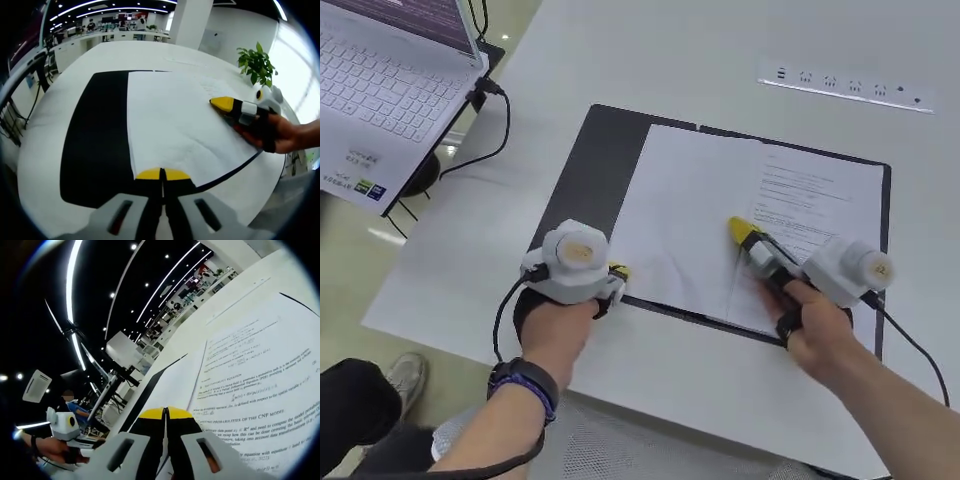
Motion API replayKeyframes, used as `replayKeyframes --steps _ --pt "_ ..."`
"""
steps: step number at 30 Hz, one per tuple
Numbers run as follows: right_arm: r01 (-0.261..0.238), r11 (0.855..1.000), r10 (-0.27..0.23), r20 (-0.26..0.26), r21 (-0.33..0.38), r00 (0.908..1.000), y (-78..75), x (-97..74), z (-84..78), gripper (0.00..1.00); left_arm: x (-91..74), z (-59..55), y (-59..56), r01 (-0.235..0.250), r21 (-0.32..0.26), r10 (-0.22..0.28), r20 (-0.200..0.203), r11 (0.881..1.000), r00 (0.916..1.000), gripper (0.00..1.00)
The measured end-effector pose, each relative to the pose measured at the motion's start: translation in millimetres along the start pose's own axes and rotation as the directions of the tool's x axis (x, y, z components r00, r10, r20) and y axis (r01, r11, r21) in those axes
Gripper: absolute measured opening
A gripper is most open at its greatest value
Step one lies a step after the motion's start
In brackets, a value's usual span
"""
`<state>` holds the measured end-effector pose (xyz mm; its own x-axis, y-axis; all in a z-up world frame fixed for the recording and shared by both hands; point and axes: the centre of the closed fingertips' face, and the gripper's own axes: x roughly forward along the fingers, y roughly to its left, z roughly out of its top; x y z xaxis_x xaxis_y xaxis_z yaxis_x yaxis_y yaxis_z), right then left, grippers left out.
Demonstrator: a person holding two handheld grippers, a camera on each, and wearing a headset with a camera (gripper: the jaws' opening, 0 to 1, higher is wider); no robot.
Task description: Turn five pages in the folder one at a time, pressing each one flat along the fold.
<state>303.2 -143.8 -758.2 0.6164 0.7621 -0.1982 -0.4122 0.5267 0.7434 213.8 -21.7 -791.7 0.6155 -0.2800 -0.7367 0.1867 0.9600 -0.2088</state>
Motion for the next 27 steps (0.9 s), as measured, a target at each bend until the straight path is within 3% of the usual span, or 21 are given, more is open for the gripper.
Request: replayKeyframes --steps 8,14,27 --pt "-0.018 1.0 0.018 -0.027 -0.009 0.9995 9.3 -12.9 -15.9 0.0 0.2 0.4 -0.2 0.002 -0.002 -0.002 0.0 1.0 1.0 0.0" --pt "-0.034 0.999 0.033 -0.052 -0.015 0.9981 4.0 -16.5 -22.1 0.0 0.4 0.6 -0.4 0.003 -0.003 -0.003 0.005 1.0 1.0 0.0" --pt "-0.071 0.997 0.068 -0.097 -0.02 0.993 12.0 -33.9 -46.7 0.0 -0.1 0.5 -0.4 0.008 -0.004 -0.008 0.013 1.0 0.9999 0.0"
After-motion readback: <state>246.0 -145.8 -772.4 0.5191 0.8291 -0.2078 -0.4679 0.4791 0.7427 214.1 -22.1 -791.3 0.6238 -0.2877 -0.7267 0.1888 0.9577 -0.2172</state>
